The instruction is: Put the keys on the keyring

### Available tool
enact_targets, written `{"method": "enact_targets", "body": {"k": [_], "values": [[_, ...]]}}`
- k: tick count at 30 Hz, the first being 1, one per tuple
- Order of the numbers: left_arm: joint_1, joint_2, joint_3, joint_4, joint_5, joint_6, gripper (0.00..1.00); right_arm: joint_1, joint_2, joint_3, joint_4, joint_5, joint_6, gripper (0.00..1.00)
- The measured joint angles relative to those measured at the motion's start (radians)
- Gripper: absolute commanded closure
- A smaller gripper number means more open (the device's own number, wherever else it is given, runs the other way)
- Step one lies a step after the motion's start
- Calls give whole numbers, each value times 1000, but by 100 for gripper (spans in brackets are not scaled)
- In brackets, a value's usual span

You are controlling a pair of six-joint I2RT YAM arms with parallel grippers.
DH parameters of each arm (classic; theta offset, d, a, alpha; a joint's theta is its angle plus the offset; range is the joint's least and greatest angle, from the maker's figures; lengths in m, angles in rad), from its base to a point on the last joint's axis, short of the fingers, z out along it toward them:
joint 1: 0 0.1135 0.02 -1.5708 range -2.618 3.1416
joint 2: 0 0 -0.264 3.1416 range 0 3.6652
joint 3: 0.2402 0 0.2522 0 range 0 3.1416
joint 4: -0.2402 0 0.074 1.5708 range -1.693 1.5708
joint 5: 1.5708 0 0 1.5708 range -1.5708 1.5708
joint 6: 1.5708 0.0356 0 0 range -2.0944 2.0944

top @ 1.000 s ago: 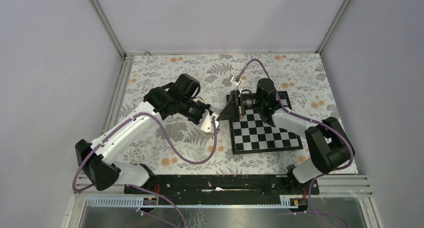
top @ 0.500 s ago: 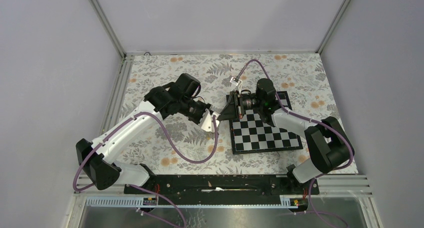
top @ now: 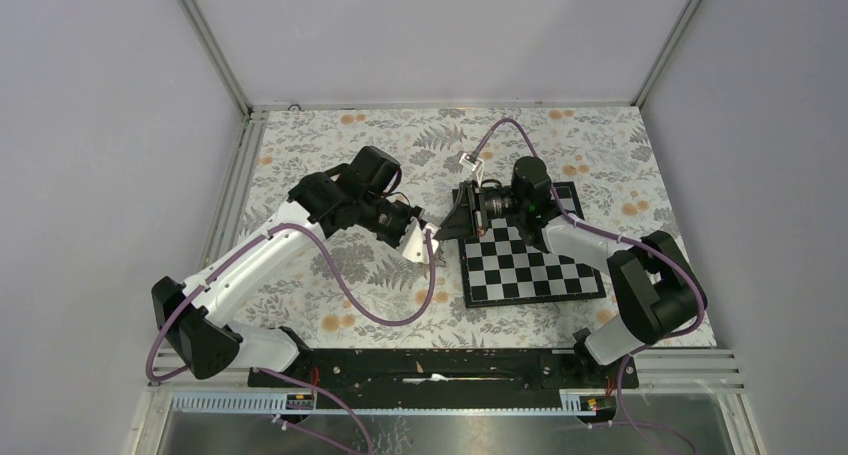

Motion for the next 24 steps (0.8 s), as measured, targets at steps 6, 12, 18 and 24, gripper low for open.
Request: {"method": "enact_targets", "body": {"k": [6,12,18,24], "values": [[0,0,0,1,0,0,100,0,4,0,20,-3,18,100],[0,0,0,2,1,0,100,0,5,0,28,-6,32,100],[0,0,2,2,0,0,100,1,7,0,43,-7,41,100],[0,1,2,3,0,-3,100,1,8,0,49,-8,47,100]]}}
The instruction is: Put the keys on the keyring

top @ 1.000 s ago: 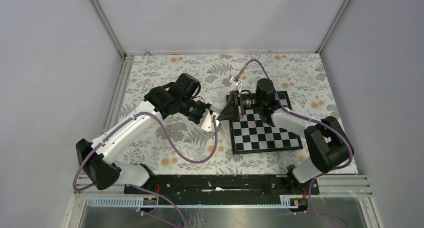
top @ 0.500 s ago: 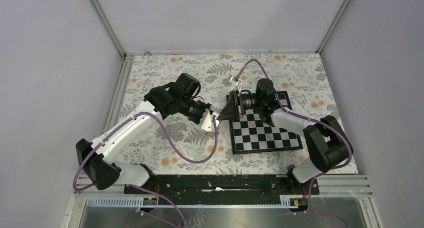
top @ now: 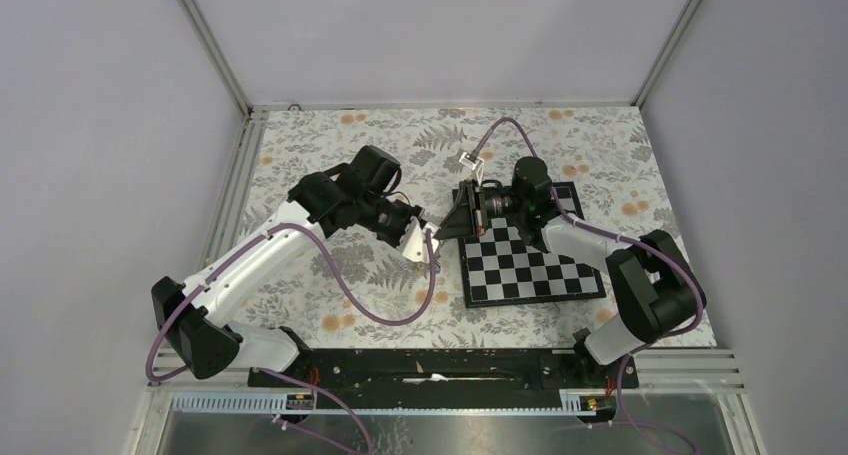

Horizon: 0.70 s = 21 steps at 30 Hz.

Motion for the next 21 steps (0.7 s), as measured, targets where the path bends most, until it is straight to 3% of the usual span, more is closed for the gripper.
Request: {"method": "enact_targets", "body": {"k": [21], "values": [[-4,5,0,-6,-17,-2,100,8,19,0,101,-10,78,100]]}}
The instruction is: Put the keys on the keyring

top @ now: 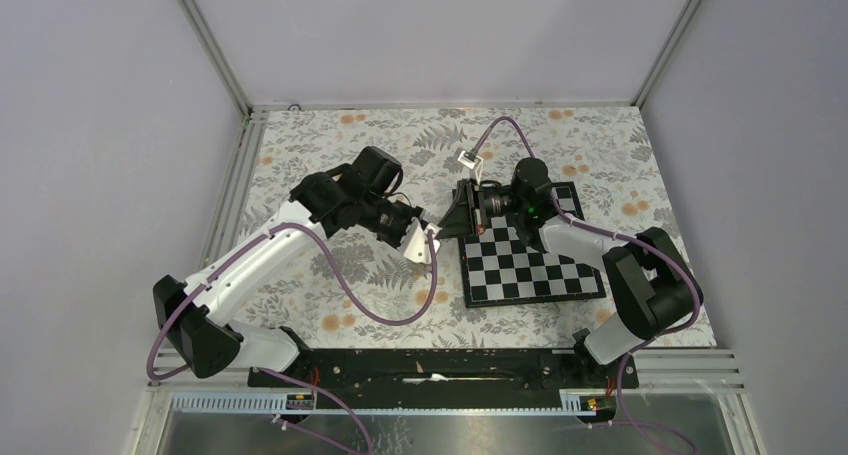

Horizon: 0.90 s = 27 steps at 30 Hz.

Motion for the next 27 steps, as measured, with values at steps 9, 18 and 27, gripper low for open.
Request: {"method": "enact_targets", "body": {"k": [9,18,27], "values": [[-3,0,-5,2,-8,-5,100,0,0,0,-21,1,-29,100],[6,0,-9,23,1,-41,100,-21,-3,6,-187,35,-166,100],[29,-3,-13,65,29,-75,100,-44,-37,13,-284,74,-245,100]]}}
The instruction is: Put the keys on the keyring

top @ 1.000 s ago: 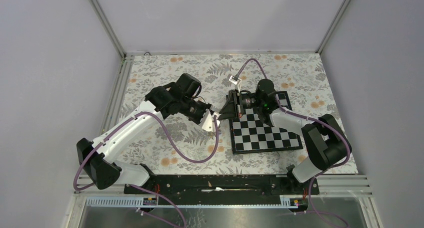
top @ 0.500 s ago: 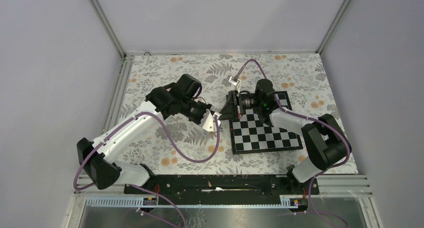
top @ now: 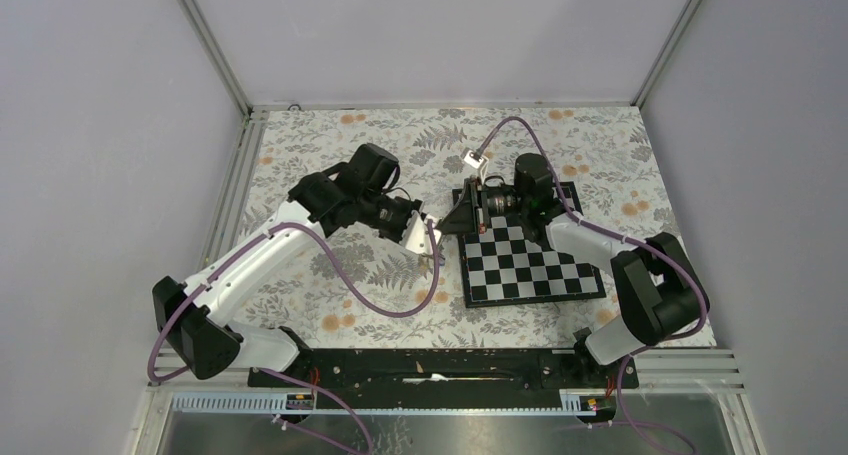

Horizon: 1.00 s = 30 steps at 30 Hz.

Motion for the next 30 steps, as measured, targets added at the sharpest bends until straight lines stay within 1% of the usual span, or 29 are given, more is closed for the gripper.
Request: {"method": "enact_targets", "body": {"k": [11,12,13,15,19,20,23,24,27,30], "values": [[0,1,-55,78,-18,-37,100,0,-39,0,41,-11,35,100],[0,2,-55,80,-19,-42,100,-1,-39,0,42,-11,37,100],[0,3,-55,81,-18,-42,97,-2,-39,0,42,-12,41,100],[0,8,-55,86,-19,-50,89,-3,-39,0,41,-12,44,100],[0,11,-59,104,-26,-68,69,-9,-42,0,35,-19,43,100],[1,11,-63,109,-29,-75,63,-11,-47,0,28,-21,40,100],[10,11,-82,132,-32,-92,39,-16,-74,7,-8,-26,19,100],[18,11,-90,142,-29,-103,33,-19,-88,13,-28,-28,6,100],[54,10,-113,172,-5,-150,23,-25,-131,34,-87,-28,-38,100],[87,9,-140,217,54,-221,18,-28,-175,58,-157,-29,-100,100]]}}
